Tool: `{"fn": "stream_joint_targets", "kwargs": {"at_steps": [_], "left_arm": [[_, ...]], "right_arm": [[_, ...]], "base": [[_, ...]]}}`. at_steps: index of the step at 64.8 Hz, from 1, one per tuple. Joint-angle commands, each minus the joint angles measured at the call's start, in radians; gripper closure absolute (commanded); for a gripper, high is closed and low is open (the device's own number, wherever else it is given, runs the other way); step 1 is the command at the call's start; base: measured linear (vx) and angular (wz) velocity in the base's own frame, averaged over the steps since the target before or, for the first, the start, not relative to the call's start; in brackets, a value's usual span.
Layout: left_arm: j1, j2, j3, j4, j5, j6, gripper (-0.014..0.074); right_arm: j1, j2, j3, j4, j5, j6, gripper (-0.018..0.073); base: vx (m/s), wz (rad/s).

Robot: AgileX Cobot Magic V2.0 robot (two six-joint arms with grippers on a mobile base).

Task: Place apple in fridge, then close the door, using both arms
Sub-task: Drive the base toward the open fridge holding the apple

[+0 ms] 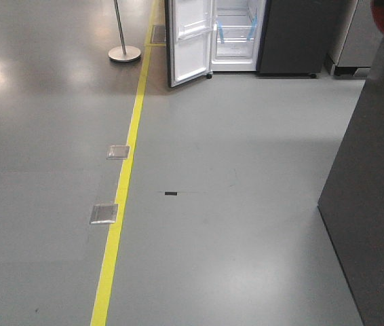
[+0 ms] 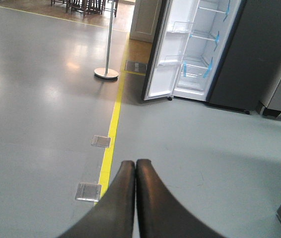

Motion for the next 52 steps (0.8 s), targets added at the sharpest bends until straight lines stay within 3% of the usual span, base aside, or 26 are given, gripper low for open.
{"fn": "stream_joint_targets", "kwargs": {"at_steps": [1,52], "left_arm": [[-0.001,-0.016,-0.017,0.0,-0.073,-0.009,0.0603],[-0.001,-0.016,-0.017,0.0,-0.073,-0.009,0.0603]], "right_arm": [[0.0,-0.018,-0.03,0.019,-0.073,-0.008,0.0459],[0.0,-0.017,-0.03,0.019,-0.073,-0.008,0.0459]], "base": [[0.29,-0.03],[0.29,0.0]]}}
